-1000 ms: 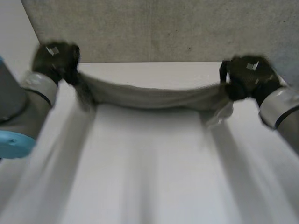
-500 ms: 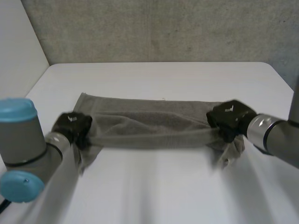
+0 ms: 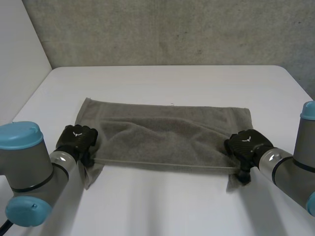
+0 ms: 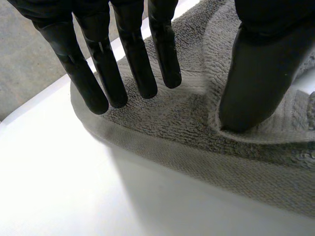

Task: Fold the towel.

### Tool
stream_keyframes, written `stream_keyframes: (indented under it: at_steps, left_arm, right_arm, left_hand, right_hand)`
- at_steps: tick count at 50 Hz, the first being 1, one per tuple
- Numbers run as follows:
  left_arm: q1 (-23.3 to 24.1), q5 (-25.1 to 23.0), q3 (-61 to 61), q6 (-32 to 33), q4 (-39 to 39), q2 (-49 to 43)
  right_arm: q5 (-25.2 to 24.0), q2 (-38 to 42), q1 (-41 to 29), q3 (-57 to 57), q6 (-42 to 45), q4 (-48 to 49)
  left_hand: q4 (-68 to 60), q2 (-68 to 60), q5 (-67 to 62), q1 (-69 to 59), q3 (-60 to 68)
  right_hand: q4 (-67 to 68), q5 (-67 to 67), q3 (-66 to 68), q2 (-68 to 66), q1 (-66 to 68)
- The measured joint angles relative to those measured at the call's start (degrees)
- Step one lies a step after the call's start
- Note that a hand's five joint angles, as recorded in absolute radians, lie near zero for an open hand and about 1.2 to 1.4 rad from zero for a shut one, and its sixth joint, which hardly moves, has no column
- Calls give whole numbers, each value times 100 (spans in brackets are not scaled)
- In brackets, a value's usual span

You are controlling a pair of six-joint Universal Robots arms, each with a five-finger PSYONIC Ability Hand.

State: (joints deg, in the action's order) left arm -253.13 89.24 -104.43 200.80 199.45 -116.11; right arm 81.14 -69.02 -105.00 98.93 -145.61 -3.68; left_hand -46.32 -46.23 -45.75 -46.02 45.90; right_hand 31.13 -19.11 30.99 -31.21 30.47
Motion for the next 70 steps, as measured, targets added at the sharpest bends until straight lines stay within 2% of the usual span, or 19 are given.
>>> stream_keyframes:
  at_steps: [6, 11, 13, 15, 17, 18, 26, 33, 38, 49, 53, 62, 67, 70]
  left_arm:
    - [1, 6, -87, 2, 6, 70]
    - [6, 12, -185, 3, -33, 150]
    - [18, 15, -218, 3, -49, 165]
    - [44, 18, -258, 3, -63, 181]
    - [69, 21, -288, 3, -70, 193]
    - [78, 23, -298, 3, -72, 198]
    - [231, 39, -336, -43, -65, 229]
    - [381, 44, -290, -77, -56, 175]
    - [475, 48, -278, -92, -63, 112]
    - [694, 30, -266, -585, -97, 118]
    - [763, 5, -252, -863, -100, 124]
    - [815, -19, -233, -979, -96, 62]
    - [820, -16, -217, -971, -98, 34]
    - [827, -14, -216, -969, -109, 28]
  right_arm:
    - [175, -33, 63, 142, -56, 24]
    - [187, -109, 132, 275, -130, 3]
    - [178, -129, 147, 306, -157, -7]
    - [162, -165, 165, 343, -185, -18]
    - [150, -219, 179, 366, -200, -18]
    - [146, -249, 186, 375, -204, -15]
    - [129, -704, 313, 478, -247, 176]
    - [149, -909, 383, 566, -266, 396]
    - [170, -1022, 469, 583, -262, 488]
    - [175, -1219, 525, 629, -257, 624]
    - [175, -1254, 570, 617, -258, 648]
    - [168, -1268, 691, 616, -258, 687]
    - [165, -1265, 707, 623, -258, 721]
    - [165, -1263, 716, 621, -258, 735]
  left_hand:
    - [-1, -3, -15, -7, 7]
    - [-137, -132, -198, -171, 178]
    - [-263, -252, -315, -288, 300]
    - [-499, -491, -544, -537, 537]
    - [-662, -654, -698, -691, 692]
    - [-685, -683, -726, -709, 719]
    - [-732, -754, -801, -770, 794]
    - [-1457, -1473, -1479, -1474, 1488]
    - [-1507, -1559, -1568, -1532, 1565]
    - [-1489, -1514, -1551, -1521, 1545]
    - [-1003, -1035, -1098, -1046, 1058]
    - [-731, -737, -792, -758, 779]
    - [-1008, -1017, -1061, -1039, 1057]
    - [-2270, -2226, -2279, -2345, 2294]
  right_hand:
    - [-282, 264, -264, 252, -260]
    - [123, -354, 183, -132, 212]
    - [1282, -1545, 1292, -1335, 1369]
    - [3079, -3312, 2827, -3159, 3172]
    - [4258, -4456, 4166, -4125, 4278]
    - [4421, -4603, 4412, -4200, 4362]
    - [4541, -4670, 4565, -4216, 4383]
    - [4541, -4670, 4565, -4216, 4384]
    - [4542, -4670, 4565, -4216, 4384]
    - [4540, -4670, 4565, -4216, 4384]
    - [4540, -4670, 4565, -4216, 4384]
    - [4540, -4671, 4565, -4216, 4385]
    - [4540, -4670, 4565, -4216, 4385]
    - [4540, -4670, 4565, -4216, 4385]
